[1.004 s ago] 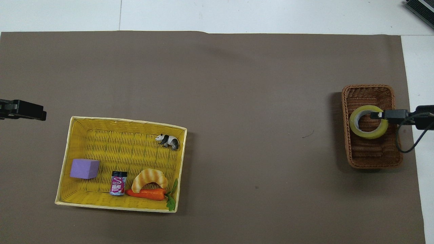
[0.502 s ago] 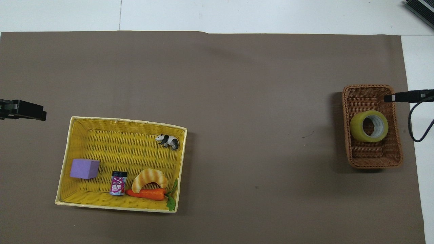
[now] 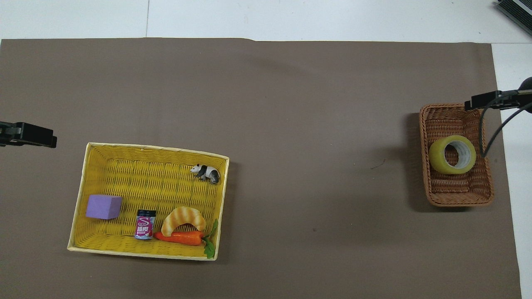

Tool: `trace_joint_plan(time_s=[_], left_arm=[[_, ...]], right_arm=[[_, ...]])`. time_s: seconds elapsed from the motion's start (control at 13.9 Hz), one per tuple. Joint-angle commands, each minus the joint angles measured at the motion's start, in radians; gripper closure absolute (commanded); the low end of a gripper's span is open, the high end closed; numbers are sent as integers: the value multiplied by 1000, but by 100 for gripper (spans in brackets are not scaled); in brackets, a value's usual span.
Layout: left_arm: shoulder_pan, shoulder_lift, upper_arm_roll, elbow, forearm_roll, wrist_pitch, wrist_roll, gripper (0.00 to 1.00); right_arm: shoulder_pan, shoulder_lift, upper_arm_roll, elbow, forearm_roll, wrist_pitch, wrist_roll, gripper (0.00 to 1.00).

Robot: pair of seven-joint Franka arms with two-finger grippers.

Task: Move tape to another basket

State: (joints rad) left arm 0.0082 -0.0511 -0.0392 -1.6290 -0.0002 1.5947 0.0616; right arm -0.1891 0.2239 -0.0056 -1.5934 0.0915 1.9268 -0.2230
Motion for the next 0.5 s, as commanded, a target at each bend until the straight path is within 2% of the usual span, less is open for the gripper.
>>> trace_joint_plan(time_s=[0.0,0.14,0.29,0.43], left_arm=[[15,4,-11,12,12,-16,15,0],[16,4,-11,12,12,-18,15,0],[16,4,-11,12,12,-16,15,0],[16,4,-11,12,12,-16,15,0]], right_arm=[[84,-72,4,-26,-81,-47,178,0],[144,-107,1,-28,-84,-116,301,0],[212,-155,4,-30,-139,-181,400,0],[241,-190,7,-28,-142,-216,482,0]])
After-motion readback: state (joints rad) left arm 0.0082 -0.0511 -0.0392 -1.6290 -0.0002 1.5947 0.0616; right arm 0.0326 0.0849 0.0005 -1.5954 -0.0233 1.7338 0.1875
